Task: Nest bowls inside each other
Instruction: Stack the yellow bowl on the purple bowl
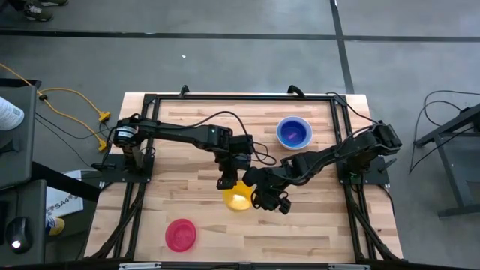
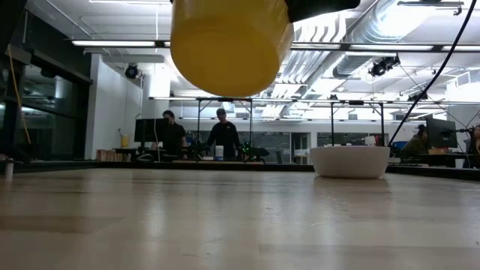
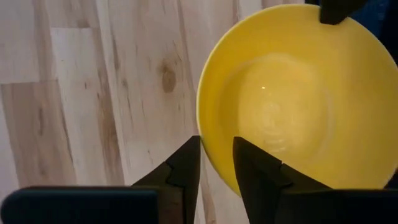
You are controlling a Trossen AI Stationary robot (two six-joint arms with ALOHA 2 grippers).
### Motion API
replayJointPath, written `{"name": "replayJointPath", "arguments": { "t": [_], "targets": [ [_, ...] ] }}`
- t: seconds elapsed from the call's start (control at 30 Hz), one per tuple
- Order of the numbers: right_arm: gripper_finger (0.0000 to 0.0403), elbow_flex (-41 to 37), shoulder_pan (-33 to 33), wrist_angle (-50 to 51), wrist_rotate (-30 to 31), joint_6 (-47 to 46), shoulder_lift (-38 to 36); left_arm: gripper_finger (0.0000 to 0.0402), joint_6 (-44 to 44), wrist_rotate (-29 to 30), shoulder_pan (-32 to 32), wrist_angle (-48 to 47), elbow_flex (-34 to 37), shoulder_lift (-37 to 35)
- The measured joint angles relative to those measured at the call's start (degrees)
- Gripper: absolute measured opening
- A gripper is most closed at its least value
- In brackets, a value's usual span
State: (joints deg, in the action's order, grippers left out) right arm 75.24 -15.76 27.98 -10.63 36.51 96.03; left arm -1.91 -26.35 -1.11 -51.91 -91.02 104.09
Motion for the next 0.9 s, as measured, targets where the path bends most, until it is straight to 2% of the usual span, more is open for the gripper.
{"name": "replayJointPath", "arguments": {
  "t": [0.53,0.8,0.9],
  "targets": [
    [0.0003,-0.02,-0.70,4.54,-0.64,-4.09,3.03,0.0097,3.95,1.42,-0.08,-0.69,-3.54,0.04],
    [0.0003,-0.04,-1.68,4.63,2.76,-4.75,3.85,0.0097,4.33,4.16,-0.04,-2.33,-3.56,0.04],
    [0.0003,-0.04,-2.17,5.75,6.84,-5.60,3.85,0.0097,4.92,6.92,-0.04,-3.77,-3.56,0.04]
  ]
}}
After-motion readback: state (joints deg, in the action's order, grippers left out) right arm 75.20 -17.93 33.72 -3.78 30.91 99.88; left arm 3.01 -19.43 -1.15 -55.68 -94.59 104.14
